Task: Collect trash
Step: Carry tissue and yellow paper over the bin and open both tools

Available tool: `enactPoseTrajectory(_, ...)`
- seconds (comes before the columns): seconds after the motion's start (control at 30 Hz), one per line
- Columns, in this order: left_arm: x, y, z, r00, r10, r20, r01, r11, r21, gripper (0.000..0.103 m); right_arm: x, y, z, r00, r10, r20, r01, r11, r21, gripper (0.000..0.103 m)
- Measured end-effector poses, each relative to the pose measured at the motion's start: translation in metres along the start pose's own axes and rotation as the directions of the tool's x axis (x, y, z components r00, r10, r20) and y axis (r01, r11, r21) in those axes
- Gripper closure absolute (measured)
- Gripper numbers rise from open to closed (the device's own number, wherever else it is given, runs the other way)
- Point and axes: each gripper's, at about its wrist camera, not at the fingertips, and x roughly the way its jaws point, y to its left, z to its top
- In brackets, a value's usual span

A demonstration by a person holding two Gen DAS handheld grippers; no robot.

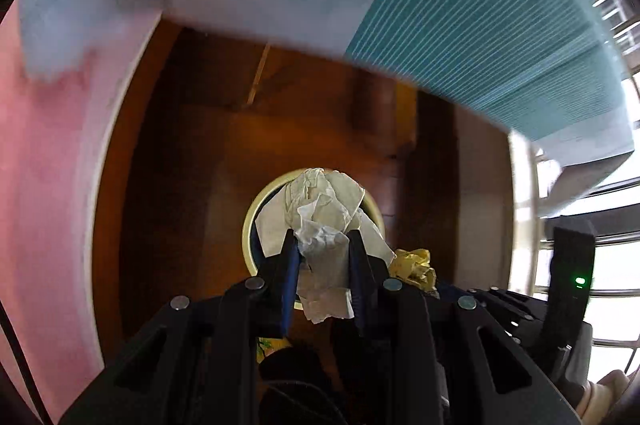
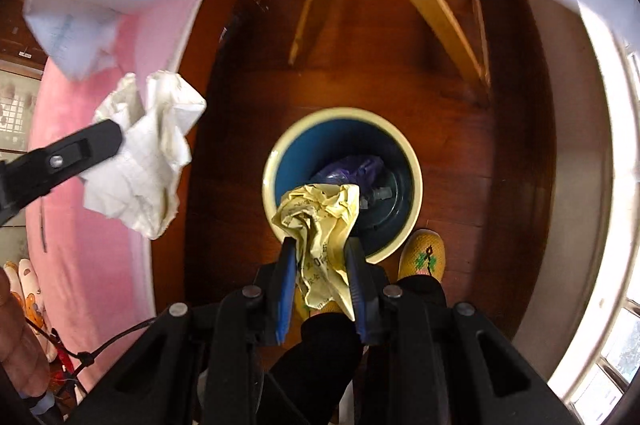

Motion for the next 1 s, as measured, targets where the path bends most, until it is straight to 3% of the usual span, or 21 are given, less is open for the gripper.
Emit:
enactPoseTrajectory(0.27,0.097,0.007,-0.009,0.999,0.039,-0.035,-0.039,0.999,-0.002,0.079,0.078,-0.032,0.015,1.000,-0.014,0.009,0.014,0.999,0.030,0.078)
enactPoseTrajectory(0.33,0.110,0.006,-0.010,0.997,0.056,-0.055,-0.055,0.998,0.024,0.071,0.088,-0.038,0.018,1.000,-0.016,0.008,0.015,0.999,0.036,0.078)
enactPoseTrajectory(0.43,0.118,0.004,-0.014,0.995,0.088,-0.050,-0.085,0.995,0.051,0.047,0.099,-0.044,0.022,1.000,-0.014,0.010,0.013,1.000,0.028,0.078)
enactPoseTrajectory(0.5,0.119,0.004,-0.011,0.994,0.096,-0.052,-0.094,0.994,0.050,0.024,0.102,-0.047,0.023,1.000,-0.013,0.009,0.013,1.000,0.024,0.078)
enactPoseTrajectory(0.53,0.119,0.005,-0.010,0.994,0.098,-0.054,-0.096,0.994,0.044,0.022,0.103,-0.049,0.024,1.000,-0.010,0.006,0.010,1.000,0.027,0.078)
enactPoseTrajectory(0.9,0.084,0.022,-0.008,0.986,0.164,-0.004,-0.164,0.986,-0.018,0.022,0.095,-0.041,0.033,0.999,0.042,0.023,-0.043,0.998,0.042,0.074)
enactPoseTrajectory(0.97,0.072,0.025,-0.009,0.982,0.189,0.017,-0.189,0.981,-0.036,0.022,0.093,-0.037,0.036,0.998,0.056,0.019,-0.057,0.997,0.051,0.068)
enactPoseTrajectory(1.0,0.068,0.025,-0.008,0.980,0.199,0.025,-0.198,0.979,-0.042,0.022,0.091,-0.035,0.037,0.998,0.059,0.019,-0.060,0.997,0.056,0.060)
